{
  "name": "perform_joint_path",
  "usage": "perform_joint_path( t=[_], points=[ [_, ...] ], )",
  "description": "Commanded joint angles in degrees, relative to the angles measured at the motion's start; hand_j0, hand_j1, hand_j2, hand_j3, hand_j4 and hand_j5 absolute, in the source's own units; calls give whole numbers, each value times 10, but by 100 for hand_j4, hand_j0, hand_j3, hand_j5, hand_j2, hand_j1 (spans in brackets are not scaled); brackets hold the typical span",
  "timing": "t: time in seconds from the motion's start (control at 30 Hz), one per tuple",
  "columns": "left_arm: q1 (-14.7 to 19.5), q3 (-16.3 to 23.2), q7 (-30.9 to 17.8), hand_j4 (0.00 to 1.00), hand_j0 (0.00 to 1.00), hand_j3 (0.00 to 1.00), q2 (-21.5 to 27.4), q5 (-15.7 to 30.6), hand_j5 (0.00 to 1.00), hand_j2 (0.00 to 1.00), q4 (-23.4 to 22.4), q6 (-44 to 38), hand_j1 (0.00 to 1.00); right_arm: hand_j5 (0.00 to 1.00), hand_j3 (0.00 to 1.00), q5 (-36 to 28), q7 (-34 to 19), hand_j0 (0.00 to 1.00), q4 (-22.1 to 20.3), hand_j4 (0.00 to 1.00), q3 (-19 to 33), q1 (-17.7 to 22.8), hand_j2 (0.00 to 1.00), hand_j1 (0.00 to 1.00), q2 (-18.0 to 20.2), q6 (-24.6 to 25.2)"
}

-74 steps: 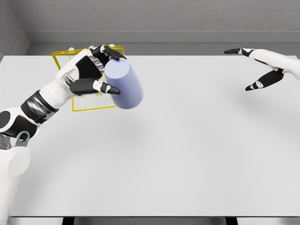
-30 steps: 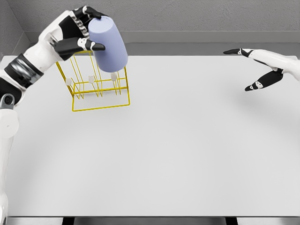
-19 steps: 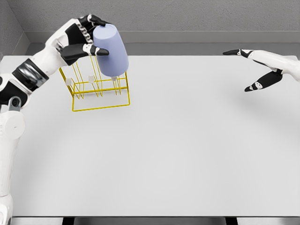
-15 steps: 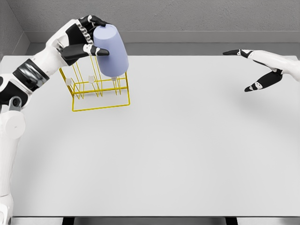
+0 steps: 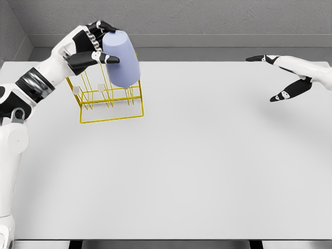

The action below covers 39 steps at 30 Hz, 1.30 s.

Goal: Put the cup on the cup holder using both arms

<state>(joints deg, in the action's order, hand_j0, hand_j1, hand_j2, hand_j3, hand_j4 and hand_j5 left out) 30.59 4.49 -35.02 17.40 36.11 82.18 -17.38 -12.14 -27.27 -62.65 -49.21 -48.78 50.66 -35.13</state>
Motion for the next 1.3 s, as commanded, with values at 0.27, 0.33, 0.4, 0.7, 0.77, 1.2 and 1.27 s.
perform_joint_path(
  t=[0.27,0.33,0.4,0.7,0.77,1.2,1.27],
  points=[
    [-4,4,0,61,61,61,-3,5,61,61,1,-18,61,100,100,-4,0,100,0,100,1,0,100,100,1,1],
    [-4,4,0,82,82,82,-3,5,82,82,4,-49,82,100,100,-4,0,100,0,100,1,0,100,100,1,1],
    [-3,4,0,87,87,87,-2,5,87,87,5,-49,87,100,100,-4,0,100,0,100,1,0,100,100,1,1],
    [-4,0,0,91,91,91,5,8,91,91,18,-78,91,100,100,-4,0,100,0,100,1,0,100,100,1,1],
    [-4,-1,0,91,91,91,5,9,91,91,20,-78,91,100,100,-4,0,100,-1,100,1,0,100,100,1,1],
    [-134,-84,0,100,100,100,172,217,100,100,174,-79,100,100,100,-4,0,100,-2,100,1,0,100,100,1,1],
    [-154,-99,0,100,100,100,182,240,100,100,184,-100,100,100,100,-4,0,100,-2,100,1,0,100,100,1,1]
  ],
)
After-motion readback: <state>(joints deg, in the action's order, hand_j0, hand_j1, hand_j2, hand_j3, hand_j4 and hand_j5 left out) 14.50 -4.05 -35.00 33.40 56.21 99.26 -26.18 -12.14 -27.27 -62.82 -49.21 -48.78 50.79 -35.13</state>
